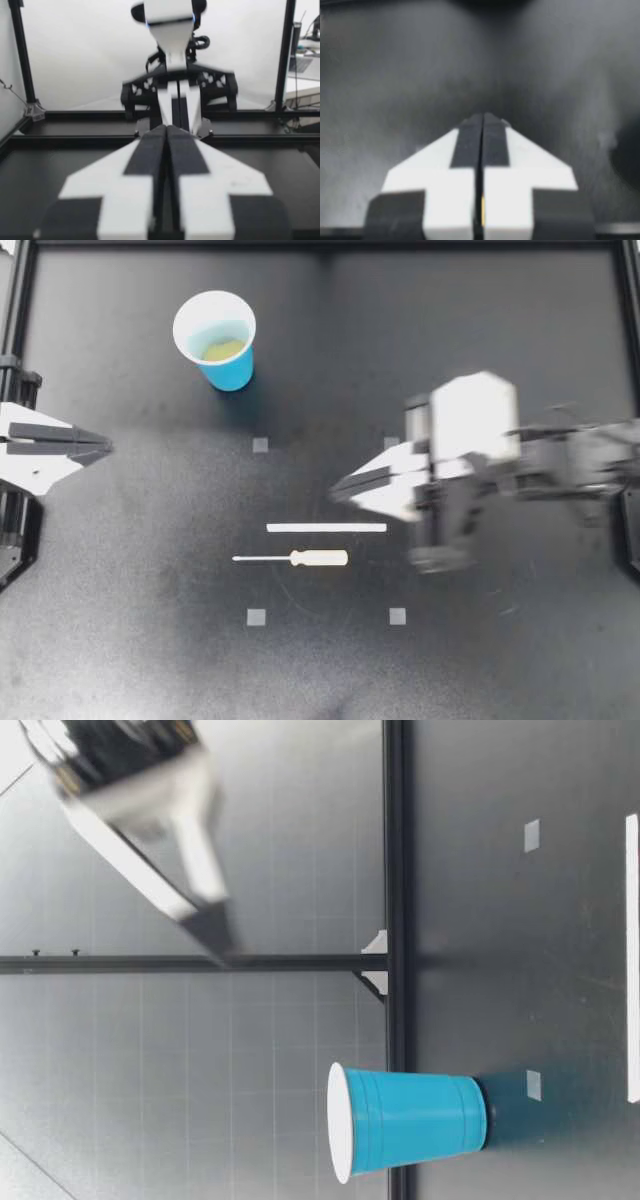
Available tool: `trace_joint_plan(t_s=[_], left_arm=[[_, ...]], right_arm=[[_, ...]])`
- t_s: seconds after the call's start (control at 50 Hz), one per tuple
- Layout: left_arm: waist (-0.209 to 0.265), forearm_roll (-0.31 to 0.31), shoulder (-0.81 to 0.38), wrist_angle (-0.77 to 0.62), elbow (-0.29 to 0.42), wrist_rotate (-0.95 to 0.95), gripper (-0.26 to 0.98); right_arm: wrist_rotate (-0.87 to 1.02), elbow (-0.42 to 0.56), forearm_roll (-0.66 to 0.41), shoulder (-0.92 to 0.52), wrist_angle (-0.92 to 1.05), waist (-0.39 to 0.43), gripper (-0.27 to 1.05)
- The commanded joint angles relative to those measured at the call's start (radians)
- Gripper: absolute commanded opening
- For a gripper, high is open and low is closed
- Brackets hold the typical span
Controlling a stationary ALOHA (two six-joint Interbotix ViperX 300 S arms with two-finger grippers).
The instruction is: Pick up the screwdriver with the right arm, hand it over to the left arm then place it into the cup.
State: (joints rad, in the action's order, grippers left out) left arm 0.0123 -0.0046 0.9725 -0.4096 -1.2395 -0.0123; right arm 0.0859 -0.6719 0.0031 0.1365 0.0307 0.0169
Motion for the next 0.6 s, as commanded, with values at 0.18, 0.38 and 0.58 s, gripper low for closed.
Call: trace_joint_plan(t_s=[0.18, 0.38, 0.58], left_arm=[[0.002, 0.0, -0.006, -0.006, 0.0, -0.009, 0.11], [0.003, 0.0, -0.005, -0.006, -0.012, -0.009, 0.11], [0.002, 0.0, 0.0, -0.006, -0.014, -0.012, 0.11]], right_arm=[[-0.002, 0.201, 0.002, -0.158, -0.252, 0.008, 0.26], [-0.005, 0.322, 0.002, -0.279, -0.403, 0.028, 0.55], [-0.003, 0.419, 0.002, -0.393, -0.566, 0.038, 0.63]])
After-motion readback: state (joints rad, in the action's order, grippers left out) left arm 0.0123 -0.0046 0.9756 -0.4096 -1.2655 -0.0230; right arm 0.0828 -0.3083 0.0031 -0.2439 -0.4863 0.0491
